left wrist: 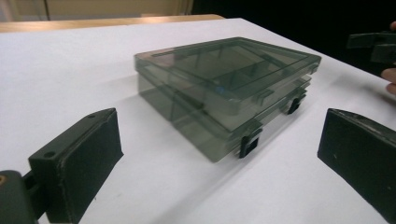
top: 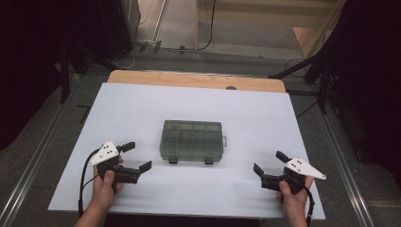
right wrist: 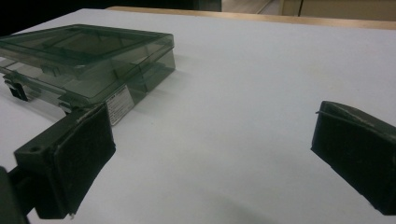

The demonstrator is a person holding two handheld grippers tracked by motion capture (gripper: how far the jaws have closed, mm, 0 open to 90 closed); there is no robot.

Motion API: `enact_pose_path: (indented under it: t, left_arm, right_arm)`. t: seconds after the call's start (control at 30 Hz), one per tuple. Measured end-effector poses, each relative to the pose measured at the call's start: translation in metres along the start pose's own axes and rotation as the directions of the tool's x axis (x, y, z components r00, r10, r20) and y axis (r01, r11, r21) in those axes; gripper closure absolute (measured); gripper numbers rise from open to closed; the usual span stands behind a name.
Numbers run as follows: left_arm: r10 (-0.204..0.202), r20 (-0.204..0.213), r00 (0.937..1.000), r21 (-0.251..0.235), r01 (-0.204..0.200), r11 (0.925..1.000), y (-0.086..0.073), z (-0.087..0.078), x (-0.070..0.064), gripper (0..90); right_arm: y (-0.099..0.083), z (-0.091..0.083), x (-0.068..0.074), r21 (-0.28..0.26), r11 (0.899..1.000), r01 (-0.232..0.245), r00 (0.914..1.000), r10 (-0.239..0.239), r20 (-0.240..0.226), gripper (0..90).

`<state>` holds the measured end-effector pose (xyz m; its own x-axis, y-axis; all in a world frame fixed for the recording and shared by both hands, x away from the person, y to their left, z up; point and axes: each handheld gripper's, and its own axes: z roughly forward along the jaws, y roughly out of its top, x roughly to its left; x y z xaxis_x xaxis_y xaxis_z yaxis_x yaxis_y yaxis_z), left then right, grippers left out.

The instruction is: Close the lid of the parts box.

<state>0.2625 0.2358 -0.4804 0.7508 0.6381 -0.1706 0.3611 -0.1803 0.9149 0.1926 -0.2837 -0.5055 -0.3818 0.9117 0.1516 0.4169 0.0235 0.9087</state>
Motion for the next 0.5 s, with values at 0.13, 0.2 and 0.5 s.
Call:
enact_pose_path:
  t: [0.13,0.2,0.5]
  left_arm:
    - [-0.009,-0.023,0.9997,-0.012,0.009,0.9999,-0.004,-0.012,0.005,0.0]
    - [-0.010,-0.033,0.9994,-0.012,0.010,0.9999,-0.005,-0.017,0.008,0.0]
    - [-0.019,-0.074,0.9971,-0.009,0.018,0.9998,-0.013,-0.042,0.020,0.0]
  right_arm:
    - [-0.002,-0.005,-0.003,-0.005,1.000,-0.003,1.0000,0.003,0.009,0.0]
    - [-0.002,-0.008,-0.003,-0.005,1.000,-0.009,0.9999,0.009,0.011,0.0]
    - [-0.005,-0.019,-0.006,-0.010,1.000,-0.010,0.9994,0.011,0.032,0.0]
